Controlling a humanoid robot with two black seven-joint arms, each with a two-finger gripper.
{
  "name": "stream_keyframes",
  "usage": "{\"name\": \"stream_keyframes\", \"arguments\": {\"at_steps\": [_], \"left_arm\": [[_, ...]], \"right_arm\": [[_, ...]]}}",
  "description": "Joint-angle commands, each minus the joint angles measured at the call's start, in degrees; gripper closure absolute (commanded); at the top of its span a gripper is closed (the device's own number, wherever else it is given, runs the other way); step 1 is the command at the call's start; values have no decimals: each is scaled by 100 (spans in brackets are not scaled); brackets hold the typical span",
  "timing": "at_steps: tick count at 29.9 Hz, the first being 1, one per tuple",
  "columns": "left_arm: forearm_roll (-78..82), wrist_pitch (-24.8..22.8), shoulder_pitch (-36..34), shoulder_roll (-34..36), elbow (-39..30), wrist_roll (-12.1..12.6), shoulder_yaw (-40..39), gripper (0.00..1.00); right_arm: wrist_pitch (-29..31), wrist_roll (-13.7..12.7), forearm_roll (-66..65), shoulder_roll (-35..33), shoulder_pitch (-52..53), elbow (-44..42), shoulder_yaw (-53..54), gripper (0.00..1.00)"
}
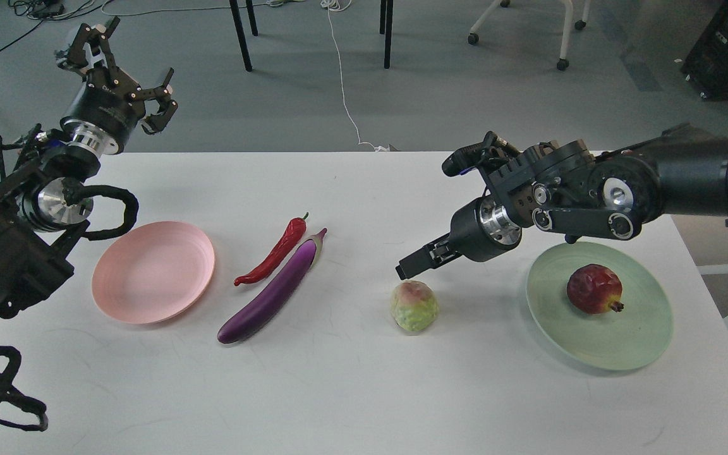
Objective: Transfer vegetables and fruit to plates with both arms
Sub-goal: 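Reach the right gripper to the peach and grasp it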
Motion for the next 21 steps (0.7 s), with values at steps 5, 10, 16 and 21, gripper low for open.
{"name": "stream_keyframes", "arguments": {"at_steps": [5, 10, 16, 21], "left_arm": [[0, 0, 8, 13, -1, -9, 1, 2], [0, 0, 8, 22, -1, -9, 1, 2], [0, -9, 17, 92, -1, -9, 1, 2], [0, -9, 26, 154, -1, -9, 1, 2]], "right_arm": [[-28, -1, 58, 334, -169, -67, -186, 6], [-28, -1, 58, 563, -292, -163, -282, 13], [-46, -1, 49, 774, -301, -190, -599, 33], [-46, -1, 49, 643, -178, -181, -599, 44]]}}
